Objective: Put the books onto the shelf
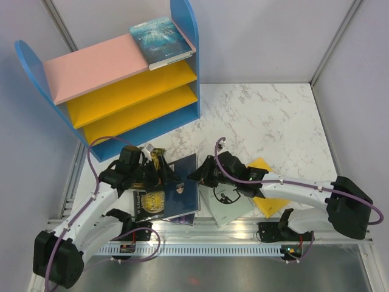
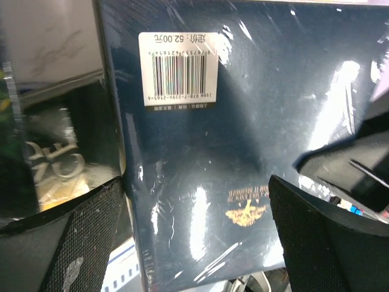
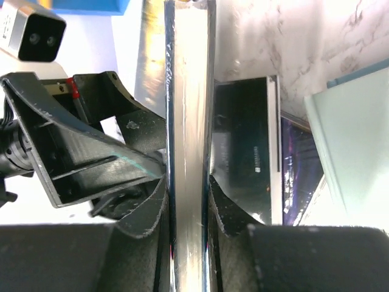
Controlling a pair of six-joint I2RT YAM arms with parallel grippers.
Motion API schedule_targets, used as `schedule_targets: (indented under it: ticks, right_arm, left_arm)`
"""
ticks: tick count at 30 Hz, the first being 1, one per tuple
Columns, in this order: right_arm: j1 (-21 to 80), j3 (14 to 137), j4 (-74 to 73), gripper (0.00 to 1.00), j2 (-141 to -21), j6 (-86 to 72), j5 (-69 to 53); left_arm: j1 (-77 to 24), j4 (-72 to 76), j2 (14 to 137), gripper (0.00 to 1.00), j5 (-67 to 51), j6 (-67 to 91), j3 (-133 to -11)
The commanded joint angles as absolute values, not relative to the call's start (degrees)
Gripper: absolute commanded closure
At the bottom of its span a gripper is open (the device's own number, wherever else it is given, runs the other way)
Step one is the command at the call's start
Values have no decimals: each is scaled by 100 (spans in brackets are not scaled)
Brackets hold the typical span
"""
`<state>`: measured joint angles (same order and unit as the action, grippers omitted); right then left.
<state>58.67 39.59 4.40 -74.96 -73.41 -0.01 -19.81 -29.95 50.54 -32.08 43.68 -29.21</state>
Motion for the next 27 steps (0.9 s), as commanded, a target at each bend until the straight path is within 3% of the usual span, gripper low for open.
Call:
schedule_targets:
  ticks: [1,5,12,27]
  right_arm:
    - [5635,4385,563,100,-6839,-7233,71]
    - [5248,4710,475,100,-6259,-7374,-139]
    - [4992,5879,264,100,-6442,-7269,-483]
    - [4799,7242,-457,100,-6724,-7022,-870]
  left_arm:
    - [-2048,-2724,4615,0,-3797,4763,-3708]
    - [-2039,-2584,4334,0,-3595,4878,-3893]
    - [-2039,-1723,4314,0,-3604,5317,-4060]
    - [-2013,-3480,5001,1,-2039,3938,-5326]
